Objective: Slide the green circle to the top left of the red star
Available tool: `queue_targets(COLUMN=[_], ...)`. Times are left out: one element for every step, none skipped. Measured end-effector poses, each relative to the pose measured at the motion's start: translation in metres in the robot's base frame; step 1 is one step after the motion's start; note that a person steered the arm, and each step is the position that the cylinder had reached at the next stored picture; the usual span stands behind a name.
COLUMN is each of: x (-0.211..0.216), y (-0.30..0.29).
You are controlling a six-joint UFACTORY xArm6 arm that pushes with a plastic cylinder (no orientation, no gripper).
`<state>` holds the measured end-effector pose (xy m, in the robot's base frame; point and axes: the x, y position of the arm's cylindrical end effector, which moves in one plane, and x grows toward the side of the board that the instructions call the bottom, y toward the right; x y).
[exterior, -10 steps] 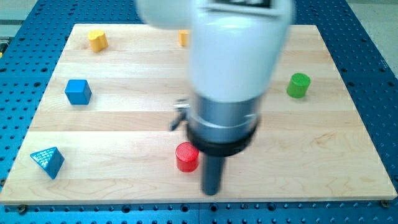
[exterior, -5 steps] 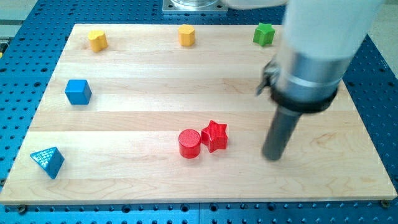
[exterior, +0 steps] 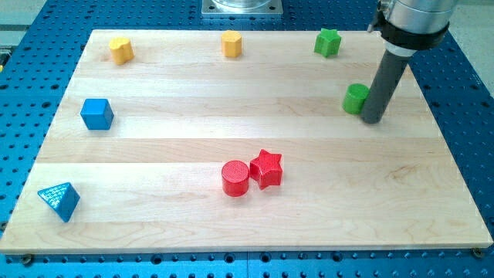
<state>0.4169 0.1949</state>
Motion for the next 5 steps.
queue_targets(x=[-0.001,-0.020,-0.035,-0.026,-0.065], y=[-0.053,-0.016,0.021,0.054,0.117])
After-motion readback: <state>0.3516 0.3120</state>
